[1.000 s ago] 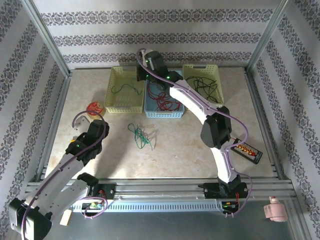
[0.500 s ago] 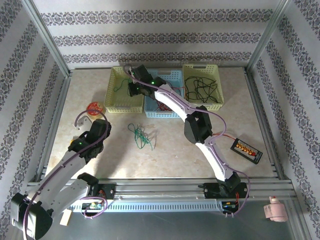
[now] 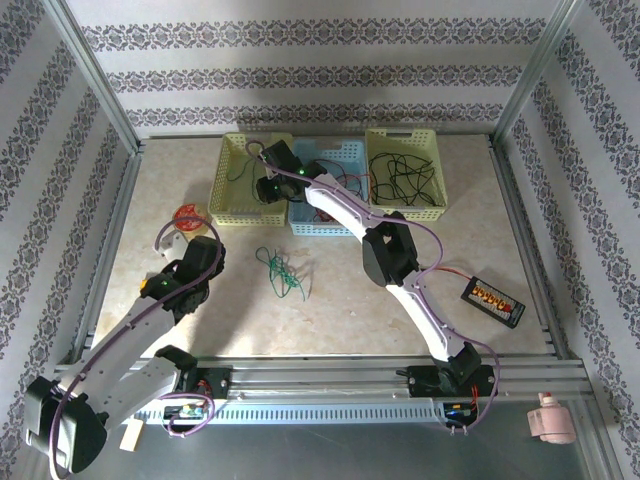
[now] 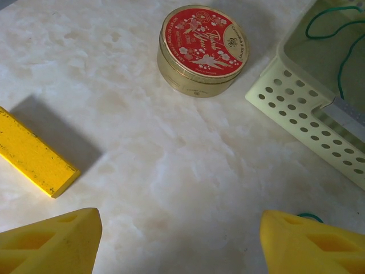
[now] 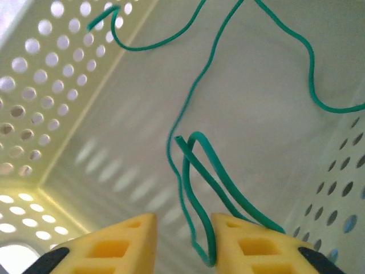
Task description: Untangle the cables
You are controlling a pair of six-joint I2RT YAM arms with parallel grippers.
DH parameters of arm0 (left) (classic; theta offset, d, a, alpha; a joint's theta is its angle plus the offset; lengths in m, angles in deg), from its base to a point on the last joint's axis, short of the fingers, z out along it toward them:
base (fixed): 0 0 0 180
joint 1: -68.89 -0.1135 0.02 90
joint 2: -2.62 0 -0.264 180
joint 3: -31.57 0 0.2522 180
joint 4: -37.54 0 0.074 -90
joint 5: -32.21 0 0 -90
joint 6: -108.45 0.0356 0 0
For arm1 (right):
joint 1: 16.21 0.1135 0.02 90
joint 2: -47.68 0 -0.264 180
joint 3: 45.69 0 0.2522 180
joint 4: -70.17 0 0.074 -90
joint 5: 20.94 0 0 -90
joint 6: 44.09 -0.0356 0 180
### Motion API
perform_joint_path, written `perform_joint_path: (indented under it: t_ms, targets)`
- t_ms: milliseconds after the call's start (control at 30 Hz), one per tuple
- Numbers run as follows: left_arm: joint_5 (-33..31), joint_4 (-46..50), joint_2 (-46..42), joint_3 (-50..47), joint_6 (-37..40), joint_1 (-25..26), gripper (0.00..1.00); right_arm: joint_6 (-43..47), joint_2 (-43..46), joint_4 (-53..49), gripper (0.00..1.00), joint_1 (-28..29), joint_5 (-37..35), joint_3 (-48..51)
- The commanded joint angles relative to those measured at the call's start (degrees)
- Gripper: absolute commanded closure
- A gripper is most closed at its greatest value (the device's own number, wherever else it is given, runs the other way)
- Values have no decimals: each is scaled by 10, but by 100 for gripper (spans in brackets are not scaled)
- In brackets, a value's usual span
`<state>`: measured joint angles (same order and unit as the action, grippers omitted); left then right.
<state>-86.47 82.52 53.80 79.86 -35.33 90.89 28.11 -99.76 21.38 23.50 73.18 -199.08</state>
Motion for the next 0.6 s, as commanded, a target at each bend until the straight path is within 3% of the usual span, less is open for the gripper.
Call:
perform_joint_path:
  t_ms: [0,567]
  targets:
    - [2,-12,4,19,19,-7,27,-1,10,4,57,9,-4,-21]
    - [10,-16,14,34,33,-7,27,72,92,12,17,22,-87,-20]
